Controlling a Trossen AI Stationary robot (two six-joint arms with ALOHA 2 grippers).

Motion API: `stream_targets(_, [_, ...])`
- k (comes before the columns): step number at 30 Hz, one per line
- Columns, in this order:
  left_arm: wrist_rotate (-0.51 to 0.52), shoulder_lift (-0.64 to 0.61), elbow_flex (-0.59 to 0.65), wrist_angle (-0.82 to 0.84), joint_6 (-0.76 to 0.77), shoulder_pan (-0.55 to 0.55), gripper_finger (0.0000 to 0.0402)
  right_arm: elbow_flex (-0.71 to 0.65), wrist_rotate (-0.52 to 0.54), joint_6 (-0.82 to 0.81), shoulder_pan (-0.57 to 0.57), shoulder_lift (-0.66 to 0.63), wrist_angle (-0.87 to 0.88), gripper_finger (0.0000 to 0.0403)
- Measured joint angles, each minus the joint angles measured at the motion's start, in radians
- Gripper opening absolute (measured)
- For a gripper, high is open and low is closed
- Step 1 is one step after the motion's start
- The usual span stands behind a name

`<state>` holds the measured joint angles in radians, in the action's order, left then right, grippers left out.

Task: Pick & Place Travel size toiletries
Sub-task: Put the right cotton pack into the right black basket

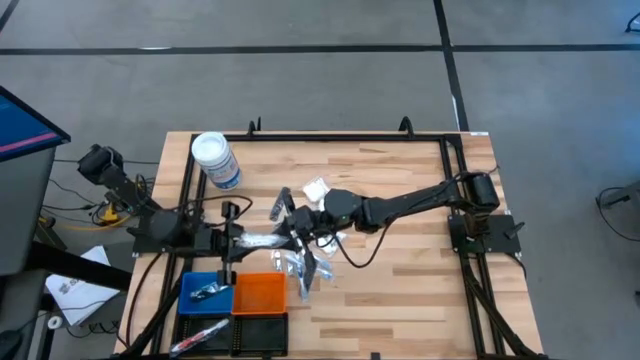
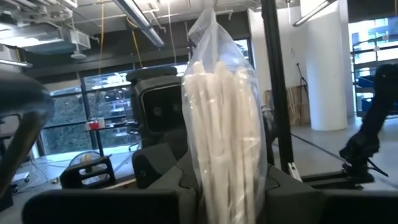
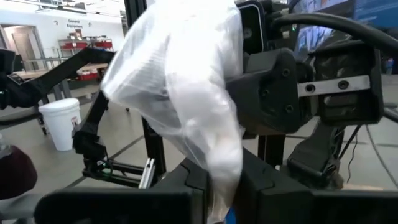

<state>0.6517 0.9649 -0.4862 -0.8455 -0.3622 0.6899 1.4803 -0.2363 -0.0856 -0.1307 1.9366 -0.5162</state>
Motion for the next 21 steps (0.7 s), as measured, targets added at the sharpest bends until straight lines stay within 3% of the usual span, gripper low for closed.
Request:
stream_targets(5, [0.208, -0.005, 0.0, -0.004, -0.028, 0.086, 0.0104, 0.0, -0.006, 0.003, 0.001, -0.001, 0.027, 0.0008])
stream_targets(12, [0.4, -0.005, 0.0, -0.003, -0.059, 0.172, 0.0253, 0.0, -0.008, -0.009, 0.001, -0.002, 0.051, 0.0011])
stream_targets(15, [0.557, -0.01, -0.021, 0.0, -0.108, 0.252, 0.0304, 0.0, -0.027, -0.009, 0.002, -0.002, 0.113, 0.0006])
stream_targets(19, [0.772, -0.01, -0.08, 0.0, -0.22, 0.363, 0.0345, 0.0, -0.032, -0.011, 0.003, -0.002, 0.218, 0.0014])
stream_targets(21, [0.79, -0.009, -0.12, 0.0, -0.248, 0.405, 0.0353, 0.0, -0.032, -0.012, 0.002, -0.002, 0.282, 0.0014])
